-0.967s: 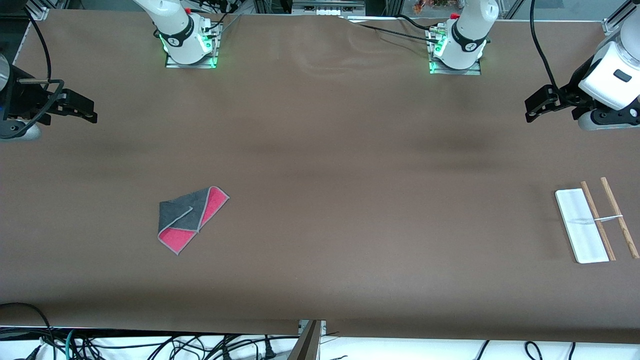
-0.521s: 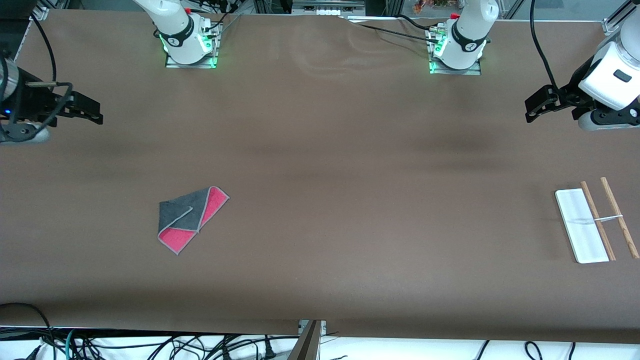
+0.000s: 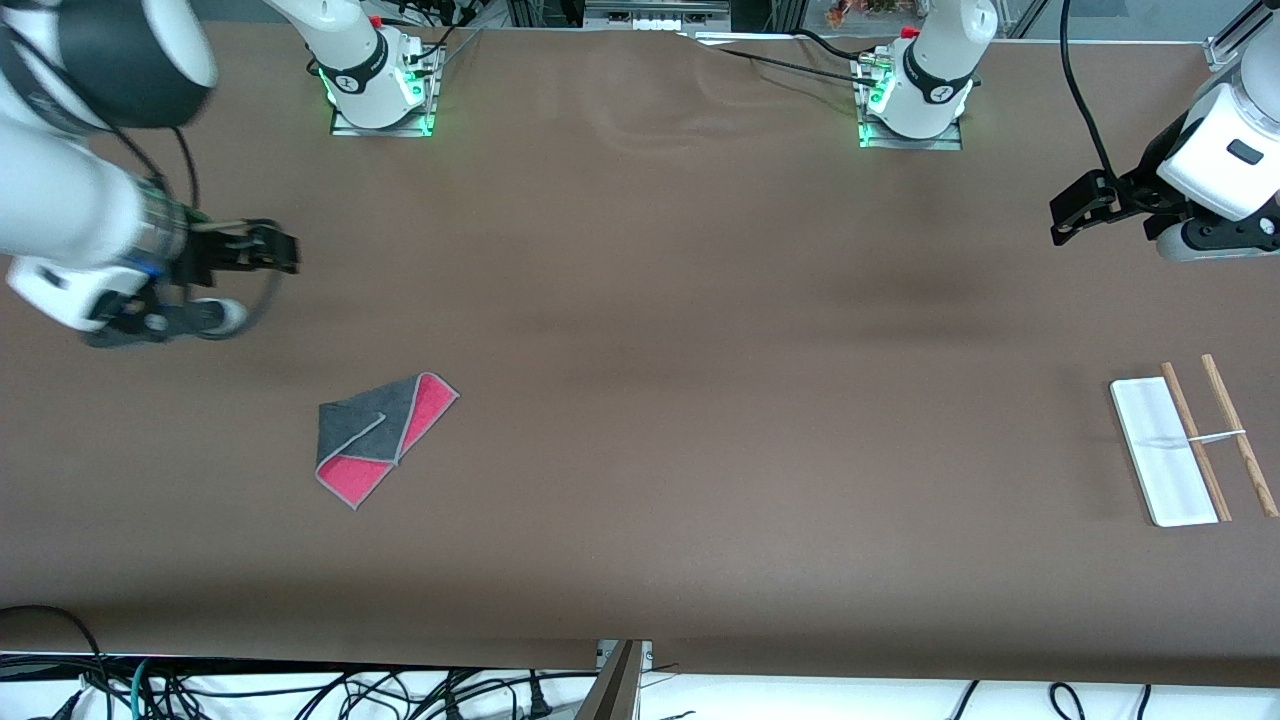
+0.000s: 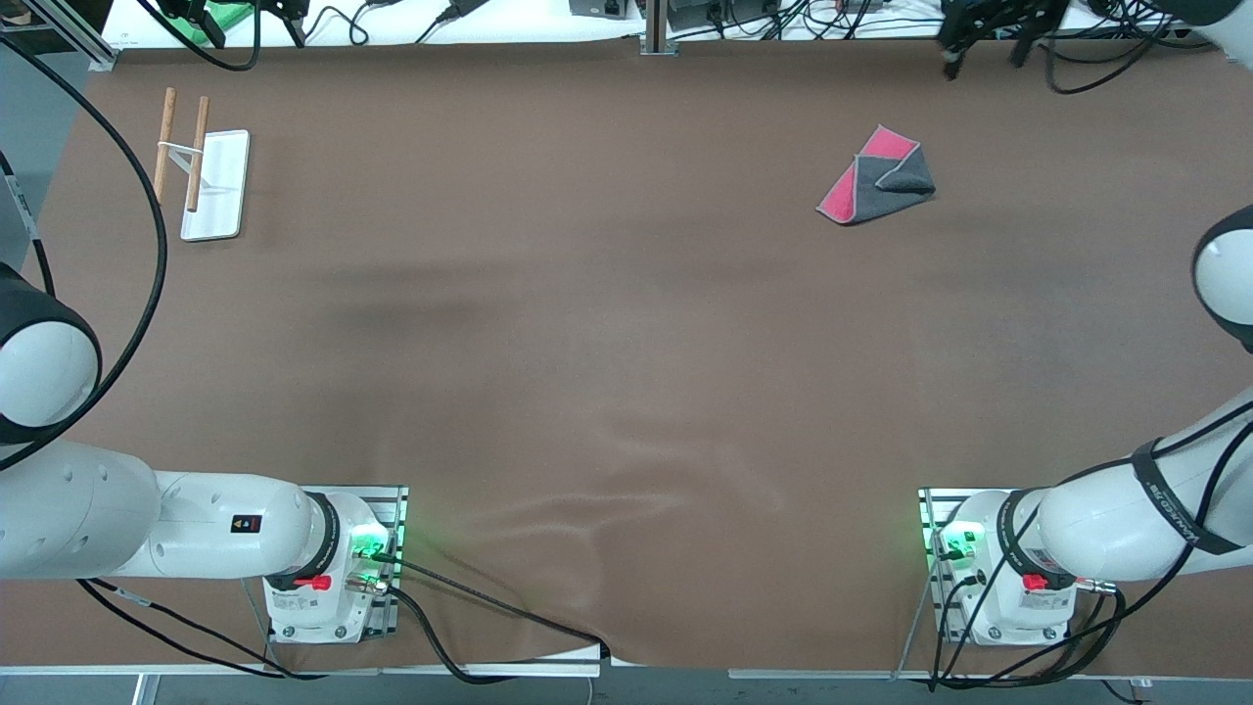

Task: Pass towel and hang on rack
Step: 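Move the right gripper down onto the grey-pink towel corner, then close the right gripper on the towel corner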

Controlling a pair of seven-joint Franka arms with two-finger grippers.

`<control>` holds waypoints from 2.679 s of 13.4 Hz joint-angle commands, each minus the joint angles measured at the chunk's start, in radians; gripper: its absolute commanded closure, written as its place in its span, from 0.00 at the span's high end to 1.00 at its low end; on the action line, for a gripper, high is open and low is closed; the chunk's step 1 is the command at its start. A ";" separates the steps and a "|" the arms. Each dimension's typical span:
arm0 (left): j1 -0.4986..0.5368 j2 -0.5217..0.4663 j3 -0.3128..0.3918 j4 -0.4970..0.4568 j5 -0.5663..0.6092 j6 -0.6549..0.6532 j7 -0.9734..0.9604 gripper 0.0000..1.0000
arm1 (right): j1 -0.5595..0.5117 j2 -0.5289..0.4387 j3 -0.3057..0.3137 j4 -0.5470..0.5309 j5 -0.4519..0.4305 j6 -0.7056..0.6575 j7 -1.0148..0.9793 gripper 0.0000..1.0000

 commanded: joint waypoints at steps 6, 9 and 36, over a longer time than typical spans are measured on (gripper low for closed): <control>0.001 0.014 -0.003 0.025 0.030 -0.002 0.005 1.00 | 0.093 0.219 -0.002 0.004 0.013 0.267 0.031 1.00; 0.001 0.012 -0.003 0.025 0.030 -0.002 0.005 1.00 | 0.118 0.271 -0.002 0.002 0.001 0.345 0.104 1.00; 0.002 0.014 -0.003 0.025 0.028 -0.002 0.005 1.00 | 0.112 0.348 -0.010 -0.418 -0.005 0.988 0.167 0.92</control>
